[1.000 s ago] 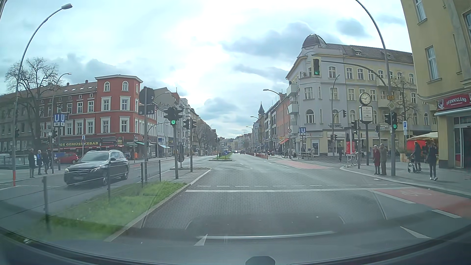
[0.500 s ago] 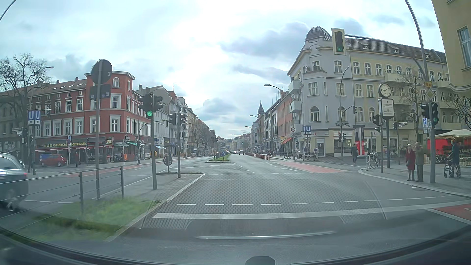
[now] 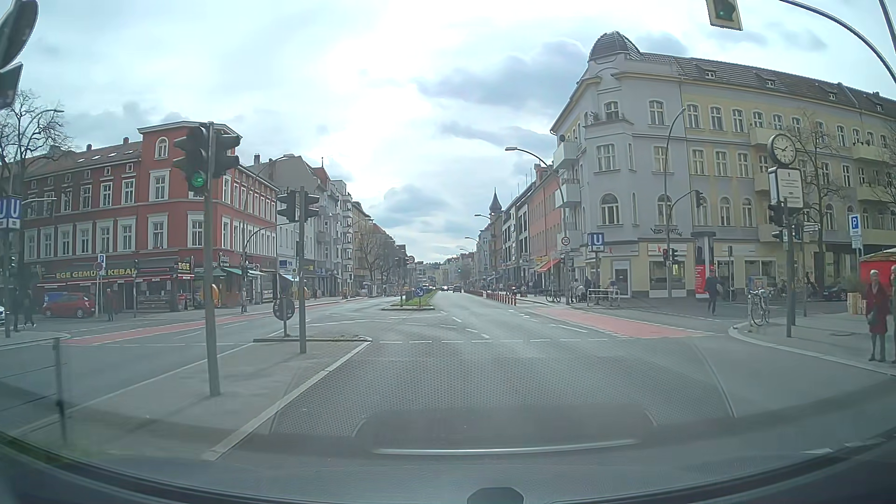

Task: Follow the waypoints while adhering to traffic rules and regulations

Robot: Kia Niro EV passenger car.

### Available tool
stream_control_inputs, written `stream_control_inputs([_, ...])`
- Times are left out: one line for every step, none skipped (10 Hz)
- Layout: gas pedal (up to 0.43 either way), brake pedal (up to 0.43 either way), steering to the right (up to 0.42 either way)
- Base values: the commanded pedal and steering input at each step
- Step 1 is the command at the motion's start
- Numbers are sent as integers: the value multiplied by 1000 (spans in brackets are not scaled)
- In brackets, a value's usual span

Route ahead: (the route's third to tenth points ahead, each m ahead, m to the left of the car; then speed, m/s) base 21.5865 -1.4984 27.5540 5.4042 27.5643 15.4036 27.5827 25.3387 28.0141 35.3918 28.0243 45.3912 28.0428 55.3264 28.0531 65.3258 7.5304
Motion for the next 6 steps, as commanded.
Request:
stream_control_inputs([0,85,-1])
stream_control_inputs([0,104,-2])
stream_control_inputs([0,128,-4])
stream_control_inputs([0,171,-6])
stream_control_inputs([0,201,-11])
stream_control_inputs([0,232,-12])
